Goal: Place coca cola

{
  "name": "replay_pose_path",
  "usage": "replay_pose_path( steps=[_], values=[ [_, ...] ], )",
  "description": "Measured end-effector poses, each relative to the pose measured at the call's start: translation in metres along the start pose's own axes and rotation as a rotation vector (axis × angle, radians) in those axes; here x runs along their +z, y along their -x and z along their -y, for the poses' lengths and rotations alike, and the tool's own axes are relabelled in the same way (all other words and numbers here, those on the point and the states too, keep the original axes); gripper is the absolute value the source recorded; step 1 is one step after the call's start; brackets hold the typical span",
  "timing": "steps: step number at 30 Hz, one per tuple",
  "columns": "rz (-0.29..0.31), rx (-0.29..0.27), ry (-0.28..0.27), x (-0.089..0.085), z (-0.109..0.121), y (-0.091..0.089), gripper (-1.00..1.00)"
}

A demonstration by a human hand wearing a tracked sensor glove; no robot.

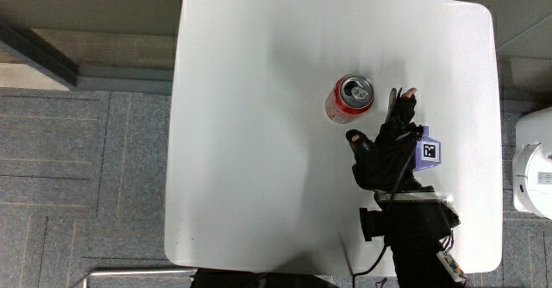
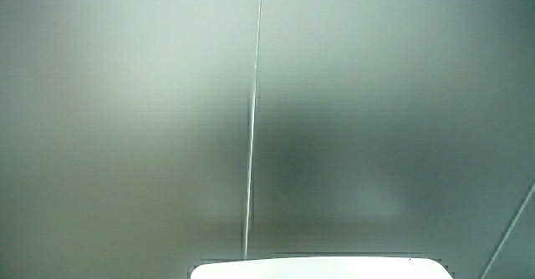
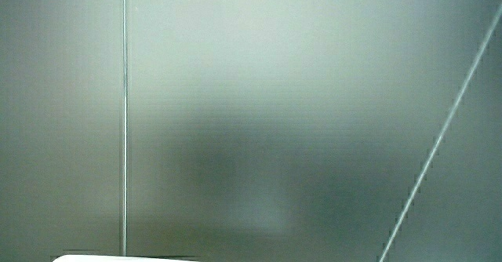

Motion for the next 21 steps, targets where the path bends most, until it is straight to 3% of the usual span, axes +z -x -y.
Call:
replay_pose_path(
  steps=[3,5,6,8,14,17,19,20,21],
  values=[
    [0.181,-0.049,0.025,0.003,0.002,0.013,-1.00],
    [0.251,-0.027,0.044,0.004,0.003,0.022,-1.00],
    [0.308,-0.067,0.056,0.003,0.004,0.029,-1.00],
    [0.424,-0.087,0.083,0.002,0.005,0.034,-1.00],
    [0.616,-0.126,0.140,0.004,0.006,0.034,-1.00],
    [0.658,-0.076,0.147,0.012,0.006,0.018,-1.00],
    [0.671,-0.111,0.148,0.017,0.009,0.015,-1.00],
    [0.575,-0.141,0.153,0.019,0.011,0.012,-1.00],
    [0.609,-0.108,0.149,0.023,0.012,0.006,-1.00]
  ],
)
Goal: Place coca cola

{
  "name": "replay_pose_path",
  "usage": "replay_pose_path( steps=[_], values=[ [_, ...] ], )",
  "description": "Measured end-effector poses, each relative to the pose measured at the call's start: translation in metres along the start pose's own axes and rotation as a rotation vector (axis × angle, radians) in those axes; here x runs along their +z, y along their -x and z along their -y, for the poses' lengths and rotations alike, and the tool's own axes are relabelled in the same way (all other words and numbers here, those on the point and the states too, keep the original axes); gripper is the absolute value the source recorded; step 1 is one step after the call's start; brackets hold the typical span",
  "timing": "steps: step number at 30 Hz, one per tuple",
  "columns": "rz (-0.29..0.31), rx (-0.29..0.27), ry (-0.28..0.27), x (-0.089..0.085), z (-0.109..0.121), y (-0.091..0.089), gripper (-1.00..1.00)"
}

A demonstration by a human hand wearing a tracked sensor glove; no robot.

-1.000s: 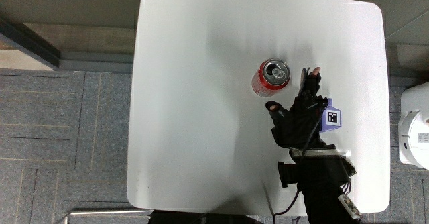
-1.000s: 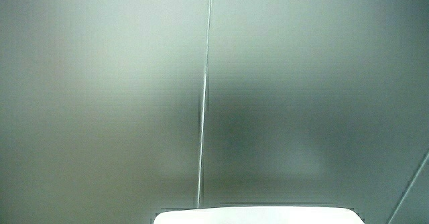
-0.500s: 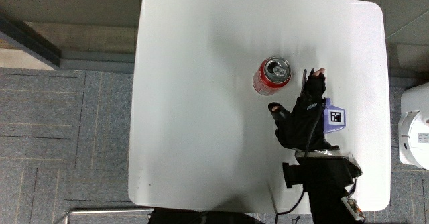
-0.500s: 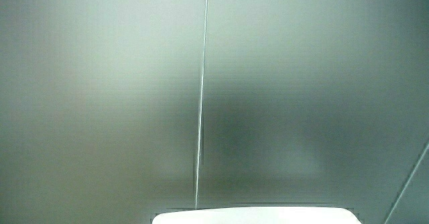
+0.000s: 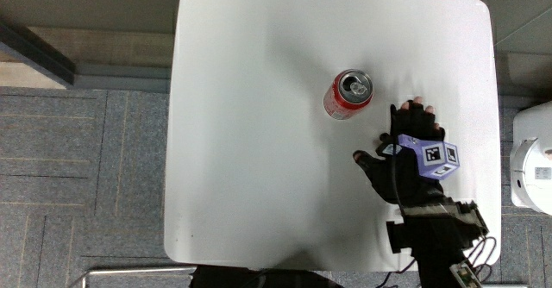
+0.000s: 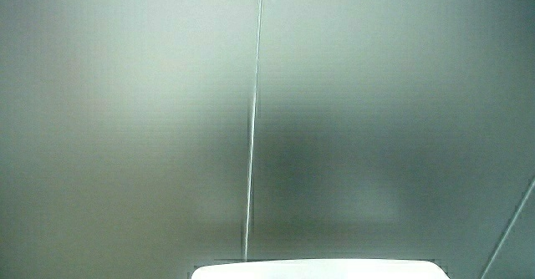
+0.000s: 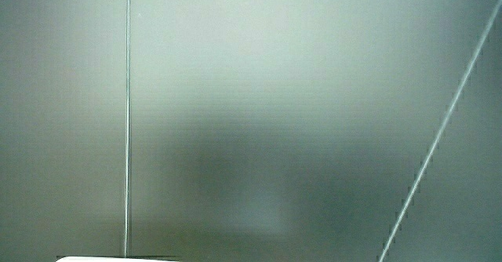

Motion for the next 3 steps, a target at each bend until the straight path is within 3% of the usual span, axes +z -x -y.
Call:
replay_pose_path(
  steps=[2,3],
  values=[
    [-0.017,-0.044,0.016,0.0043,0.0067,-0.0002,-1.00],
    [-0.036,-0.030,0.012,0.0054,0.0093,-0.0025,-1.00]
  ],
)
